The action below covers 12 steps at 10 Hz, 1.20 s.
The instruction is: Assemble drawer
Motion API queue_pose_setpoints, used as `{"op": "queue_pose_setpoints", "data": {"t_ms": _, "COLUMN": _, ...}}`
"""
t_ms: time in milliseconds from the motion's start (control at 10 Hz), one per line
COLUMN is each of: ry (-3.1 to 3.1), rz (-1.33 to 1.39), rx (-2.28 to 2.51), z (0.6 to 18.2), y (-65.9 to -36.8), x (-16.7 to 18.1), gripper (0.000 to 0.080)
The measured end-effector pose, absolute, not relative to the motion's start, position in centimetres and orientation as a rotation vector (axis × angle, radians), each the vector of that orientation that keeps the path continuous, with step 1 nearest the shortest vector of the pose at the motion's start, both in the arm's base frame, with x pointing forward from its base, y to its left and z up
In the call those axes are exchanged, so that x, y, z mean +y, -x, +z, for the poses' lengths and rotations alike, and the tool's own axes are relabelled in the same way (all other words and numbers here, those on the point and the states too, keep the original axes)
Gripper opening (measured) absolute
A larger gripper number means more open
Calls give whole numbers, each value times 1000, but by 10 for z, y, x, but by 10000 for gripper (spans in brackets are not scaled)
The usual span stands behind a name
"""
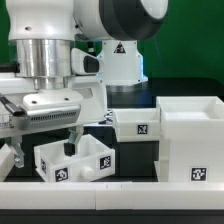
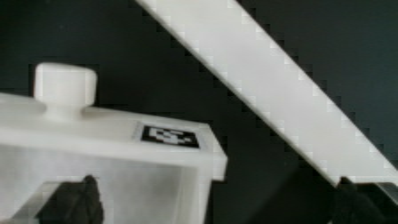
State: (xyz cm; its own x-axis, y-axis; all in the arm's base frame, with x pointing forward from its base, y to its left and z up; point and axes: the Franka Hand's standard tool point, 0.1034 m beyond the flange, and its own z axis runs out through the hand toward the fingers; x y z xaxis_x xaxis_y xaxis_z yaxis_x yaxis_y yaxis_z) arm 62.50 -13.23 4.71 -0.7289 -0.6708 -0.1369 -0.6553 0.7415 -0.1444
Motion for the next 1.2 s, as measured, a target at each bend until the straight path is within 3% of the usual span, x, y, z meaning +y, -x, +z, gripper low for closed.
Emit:
{"op": "queue_pose_setpoints", "data": {"t_ms": 300, "ry": 1026, "rz": -149, "rx": 2788, "z": 36, "y": -622, "x": -130, "gripper": 648}}
{"op": "queue_pose_setpoints", "data": {"t_ms": 1200, "ry": 1061, "rz": 8, "rx": 2819, "z": 32, "y": -613, "x": -130, "gripper": 648}}
